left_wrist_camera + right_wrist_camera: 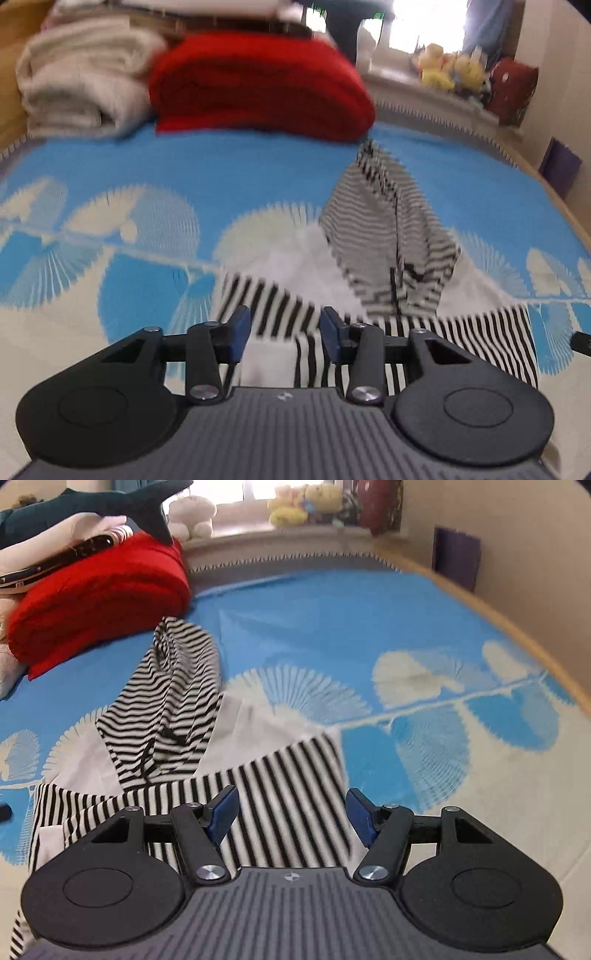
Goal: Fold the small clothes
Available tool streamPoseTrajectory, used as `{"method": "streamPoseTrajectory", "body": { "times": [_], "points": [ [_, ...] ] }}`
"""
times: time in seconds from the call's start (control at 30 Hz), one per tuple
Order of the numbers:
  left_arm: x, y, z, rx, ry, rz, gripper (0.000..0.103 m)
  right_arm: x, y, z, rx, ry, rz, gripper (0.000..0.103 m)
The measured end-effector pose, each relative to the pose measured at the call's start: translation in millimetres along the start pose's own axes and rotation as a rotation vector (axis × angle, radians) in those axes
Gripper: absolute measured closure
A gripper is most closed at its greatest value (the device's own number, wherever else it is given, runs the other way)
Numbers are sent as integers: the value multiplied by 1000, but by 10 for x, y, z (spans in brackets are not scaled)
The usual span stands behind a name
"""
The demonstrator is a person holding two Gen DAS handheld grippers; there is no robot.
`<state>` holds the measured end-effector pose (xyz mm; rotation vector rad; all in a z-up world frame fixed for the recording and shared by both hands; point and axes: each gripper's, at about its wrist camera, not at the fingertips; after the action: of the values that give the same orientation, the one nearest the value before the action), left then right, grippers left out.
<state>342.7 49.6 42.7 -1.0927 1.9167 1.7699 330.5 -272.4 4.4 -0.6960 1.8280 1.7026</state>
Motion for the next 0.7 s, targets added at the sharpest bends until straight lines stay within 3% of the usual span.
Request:
{"method": "streamPoseTrajectory", "body": {
  "times": [0.13, 0.3, 0.43, 0.53, 0.6, 0.63, 0.7],
  "points": [
    [-15, 38, -39, 0, 6, -60, 41, -2, 57, -122, 10, 0, -21, 37],
    [-1, 63, -117, -16, -45, -135, 39, 34, 45, -270, 11, 6, -6, 37],
    [-25, 127, -151, 25, -80, -164, 39, 50, 22, -390, 1, 4, 20, 37],
    [-94, 122, -177, 49, -78, -131, 40, 28, 15, -473, -31, -32, 32, 37],
    [-240, -22, -247, 41, -52, -69, 65, 3, 18, -505, -37, -41, 30, 37],
    [-318, -117, -290, 41, -46, -46, 103, -10, 19, -517, -43, -41, 28, 37],
    [-514, -333, -430, 49, -40, -37, 103, -25, 14, -531, -56, -37, 27, 37]
  ]
}}
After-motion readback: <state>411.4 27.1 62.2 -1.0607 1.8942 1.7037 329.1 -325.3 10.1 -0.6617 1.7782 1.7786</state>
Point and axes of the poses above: each gripper's, at about its wrist camera, not at the fingertips, and y roughly against the way its jaws point, z to its left, x to its underside, and after that the axes turned 12 degrees about y, right-handed
